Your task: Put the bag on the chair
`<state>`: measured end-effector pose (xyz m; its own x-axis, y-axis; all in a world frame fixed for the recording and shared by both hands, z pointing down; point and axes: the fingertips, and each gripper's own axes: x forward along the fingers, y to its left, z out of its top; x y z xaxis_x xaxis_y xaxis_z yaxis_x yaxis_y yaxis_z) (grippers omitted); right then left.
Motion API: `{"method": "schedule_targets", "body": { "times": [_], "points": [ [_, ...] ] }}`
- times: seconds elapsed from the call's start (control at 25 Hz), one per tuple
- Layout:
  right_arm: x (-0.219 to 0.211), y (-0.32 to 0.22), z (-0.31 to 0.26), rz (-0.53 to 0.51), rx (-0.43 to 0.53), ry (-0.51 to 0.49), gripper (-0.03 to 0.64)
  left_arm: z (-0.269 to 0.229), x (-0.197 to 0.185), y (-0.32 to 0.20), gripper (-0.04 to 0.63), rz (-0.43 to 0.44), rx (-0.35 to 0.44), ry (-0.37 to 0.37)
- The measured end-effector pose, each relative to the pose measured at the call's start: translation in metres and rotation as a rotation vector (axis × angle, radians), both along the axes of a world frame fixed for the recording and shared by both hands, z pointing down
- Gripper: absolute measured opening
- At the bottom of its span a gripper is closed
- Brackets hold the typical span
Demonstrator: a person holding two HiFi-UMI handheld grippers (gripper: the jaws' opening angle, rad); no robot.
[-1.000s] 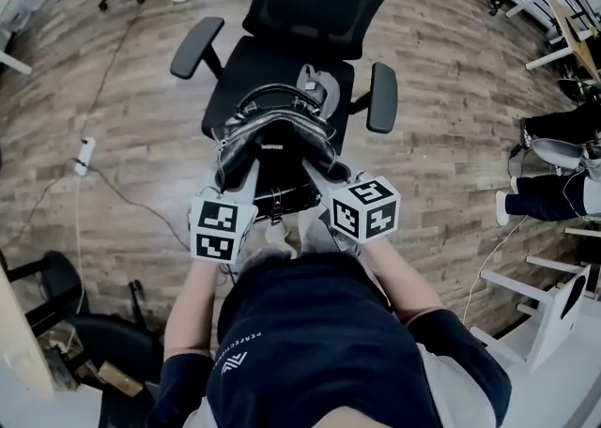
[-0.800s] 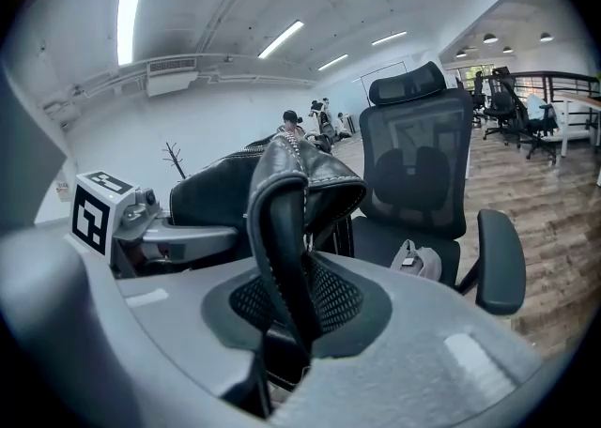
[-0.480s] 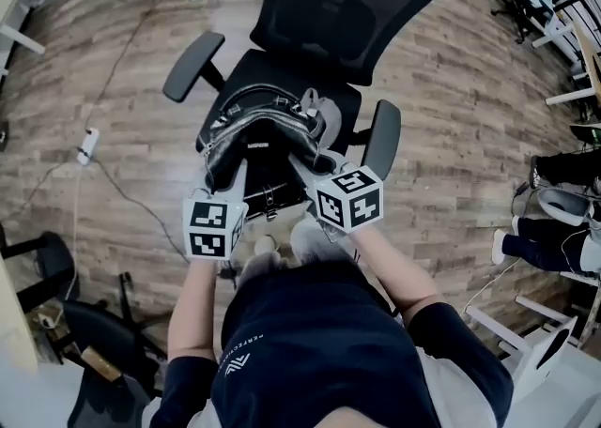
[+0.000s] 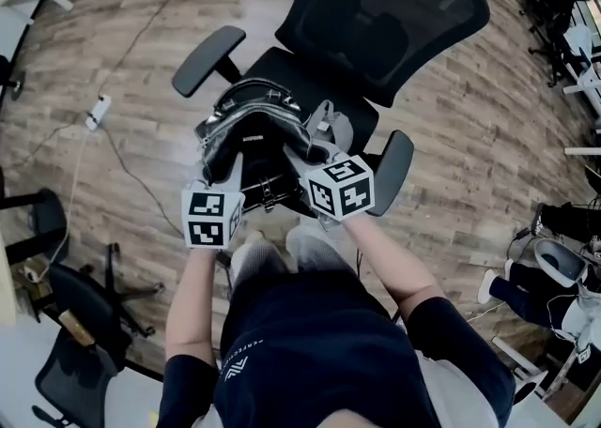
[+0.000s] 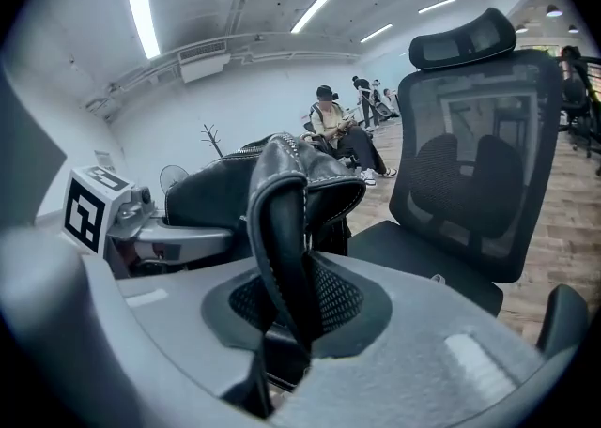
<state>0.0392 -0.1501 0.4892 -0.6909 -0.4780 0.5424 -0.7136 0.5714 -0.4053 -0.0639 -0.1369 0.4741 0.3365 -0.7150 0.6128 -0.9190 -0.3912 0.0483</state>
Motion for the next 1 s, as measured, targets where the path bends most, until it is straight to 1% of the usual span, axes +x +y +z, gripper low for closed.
{"method": "schedule_targets", "body": {
  "times": [0.12,0.24,0.48,0.84,1.0],
  "points": [
    [-0.003,-0.013,0.01,-0.024,-0.011,0.001,0.066,0.009,-0.002,-0.009,0.08,-0.03,-0.027,-0.001],
    [-0.008,-0.025,0.02,-0.038,-0.022,0.026,0.066,0.021,-0.007,-0.018,0.078,-0.039,-0.06,0.011],
    [-0.016,-0.041,0.044,-0.015,-0.057,0.076,0.069,0.049,-0.017,-0.035,0.078,-0.02,-0.121,0.045],
    [-0.018,-0.064,0.08,0.017,-0.119,0.109,0.071,0.087,-0.022,-0.061,0.078,0.018,-0.203,0.048],
    [-0.019,-0.069,0.089,0.025,-0.131,0.11,0.071,0.096,-0.022,-0.067,0.078,0.03,-0.216,0.042]
  ]
}}
